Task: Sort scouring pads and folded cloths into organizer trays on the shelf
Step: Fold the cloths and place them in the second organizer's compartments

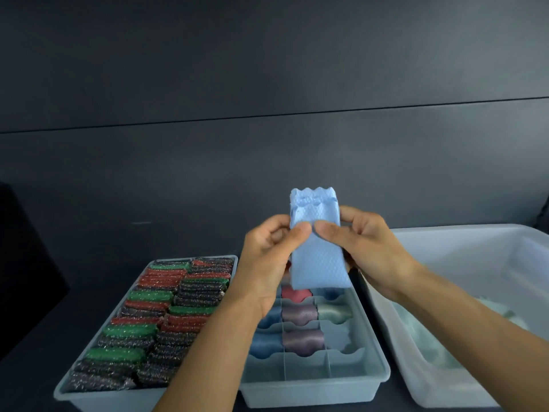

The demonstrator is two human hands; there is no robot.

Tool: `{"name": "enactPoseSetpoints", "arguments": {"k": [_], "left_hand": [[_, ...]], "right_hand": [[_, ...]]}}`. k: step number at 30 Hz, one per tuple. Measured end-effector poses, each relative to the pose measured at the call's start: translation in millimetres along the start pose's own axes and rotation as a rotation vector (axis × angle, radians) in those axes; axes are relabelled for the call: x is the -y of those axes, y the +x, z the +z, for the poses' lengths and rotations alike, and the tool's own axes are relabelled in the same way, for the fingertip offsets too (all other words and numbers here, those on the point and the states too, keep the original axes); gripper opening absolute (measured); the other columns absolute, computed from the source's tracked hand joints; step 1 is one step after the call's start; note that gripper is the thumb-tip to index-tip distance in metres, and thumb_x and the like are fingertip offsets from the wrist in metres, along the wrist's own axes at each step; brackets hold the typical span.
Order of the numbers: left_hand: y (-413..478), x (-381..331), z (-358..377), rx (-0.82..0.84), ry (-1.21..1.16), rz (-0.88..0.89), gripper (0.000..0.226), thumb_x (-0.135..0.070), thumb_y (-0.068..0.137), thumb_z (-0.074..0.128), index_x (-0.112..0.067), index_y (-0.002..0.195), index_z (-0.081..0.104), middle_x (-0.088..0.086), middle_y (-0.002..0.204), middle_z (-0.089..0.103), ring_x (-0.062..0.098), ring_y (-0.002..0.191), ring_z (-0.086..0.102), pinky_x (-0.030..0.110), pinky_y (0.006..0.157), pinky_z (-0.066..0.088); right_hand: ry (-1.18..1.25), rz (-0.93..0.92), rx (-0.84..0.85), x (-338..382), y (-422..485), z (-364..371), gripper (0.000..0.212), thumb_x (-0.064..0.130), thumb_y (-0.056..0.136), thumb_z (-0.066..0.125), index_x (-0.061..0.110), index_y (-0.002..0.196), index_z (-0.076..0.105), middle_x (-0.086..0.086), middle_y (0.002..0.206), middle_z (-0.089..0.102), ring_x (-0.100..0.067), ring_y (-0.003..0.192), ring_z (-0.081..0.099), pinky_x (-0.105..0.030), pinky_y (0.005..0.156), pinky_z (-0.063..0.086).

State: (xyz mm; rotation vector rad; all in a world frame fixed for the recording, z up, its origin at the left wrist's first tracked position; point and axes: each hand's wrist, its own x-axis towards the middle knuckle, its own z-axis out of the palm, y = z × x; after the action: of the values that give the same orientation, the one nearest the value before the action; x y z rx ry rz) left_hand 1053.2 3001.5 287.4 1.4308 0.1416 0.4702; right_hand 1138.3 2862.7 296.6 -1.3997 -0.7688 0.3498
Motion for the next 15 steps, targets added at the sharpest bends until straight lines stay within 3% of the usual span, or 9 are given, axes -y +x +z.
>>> {"name": "enactPoseSetpoints", "arguments": {"k": [3, 5, 6, 9, 11, 13, 15], "left_hand": [[0, 2, -5, 0.047, -0.013, 0.082, 0.011, -0.009, 0.090, 0.065, -0.017, 0.094, 0.070, 0.003, 0.089, 0.070, 0.017, 0.083, 0.065, 0.033, 0.065, 0.051], [0, 1, -7, 0.063, -0.035, 0.067, 0.028, 0.000, 0.093, 0.055, -0.021, 0.080, 0.070, 0.000, 0.082, 0.070, 0.012, 0.074, 0.064, 0.025, 0.060, 0.048], [1, 1, -8, 0.072, -0.065, 0.039, 0.035, 0.000, 0.094, 0.050, -0.022, 0.077, 0.070, 0.001, 0.081, 0.069, 0.013, 0.072, 0.062, 0.024, 0.058, 0.047], [1, 2, -12, 0.115, -0.164, -0.093, 0.024, -0.026, 0.097, 0.047, -0.020, 0.097, 0.070, 0.008, 0.094, 0.070, 0.022, 0.078, 0.064, 0.034, 0.062, 0.051], [0, 5, -17, 0.198, -0.054, -0.162, 0.044, -0.051, 0.091, 0.052, -0.015, 0.107, 0.071, 0.018, 0.103, 0.071, 0.038, 0.087, 0.069, 0.041, 0.064, 0.056], [-3, 8, -19, 0.260, 0.066, -0.137, 0.045, -0.047, 0.088, 0.062, -0.009, 0.111, 0.070, 0.028, 0.106, 0.069, 0.050, 0.090, 0.066, 0.036, 0.062, 0.060], [-4, 11, -24, 0.205, 0.043, -0.095, 0.037, -0.033, 0.089, 0.066, -0.003, 0.110, 0.069, 0.026, 0.097, 0.070, 0.044, 0.075, 0.067, 0.027, 0.056, 0.057]], "right_hand": [[0.148, -0.011, 0.033, -3, -1, -2, 0.023, 0.018, 0.083, 0.066, 0.011, 0.105, 0.069, -0.041, 0.099, 0.054, -0.039, 0.085, 0.043, -0.050, 0.070, 0.026], [0.140, -0.039, 0.037, -2, -3, -1, 0.009, 0.012, 0.083, 0.065, 0.013, 0.087, 0.074, -0.030, 0.083, 0.051, -0.038, 0.073, 0.037, -0.044, 0.062, 0.021], [0.080, -0.058, 0.016, -2, -4, -1, 0.017, 0.005, 0.085, 0.061, 0.015, 0.078, 0.074, -0.028, 0.075, 0.048, -0.038, 0.066, 0.034, -0.041, 0.057, 0.019], [-0.196, -0.116, -0.018, 2, -5, 2, 0.050, -0.019, 0.084, 0.038, 0.014, 0.069, 0.072, -0.035, 0.068, 0.049, -0.031, 0.057, 0.034, -0.033, 0.049, 0.026], [-0.330, -0.139, 0.000, 2, -5, 4, 0.056, -0.019, 0.078, 0.033, 0.020, 0.071, 0.073, -0.028, 0.071, 0.058, -0.031, 0.056, 0.037, -0.031, 0.054, 0.031], [-0.337, -0.132, 0.035, 1, -6, 3, 0.054, -0.015, 0.079, 0.034, 0.019, 0.077, 0.075, -0.024, 0.072, 0.062, -0.037, 0.057, 0.045, -0.029, 0.057, 0.037], [-0.214, -0.071, 0.040, -1, -6, 0, 0.046, -0.013, 0.088, 0.036, 0.012, 0.092, 0.074, -0.017, 0.066, 0.061, -0.033, 0.055, 0.048, -0.027, 0.056, 0.042]]}}
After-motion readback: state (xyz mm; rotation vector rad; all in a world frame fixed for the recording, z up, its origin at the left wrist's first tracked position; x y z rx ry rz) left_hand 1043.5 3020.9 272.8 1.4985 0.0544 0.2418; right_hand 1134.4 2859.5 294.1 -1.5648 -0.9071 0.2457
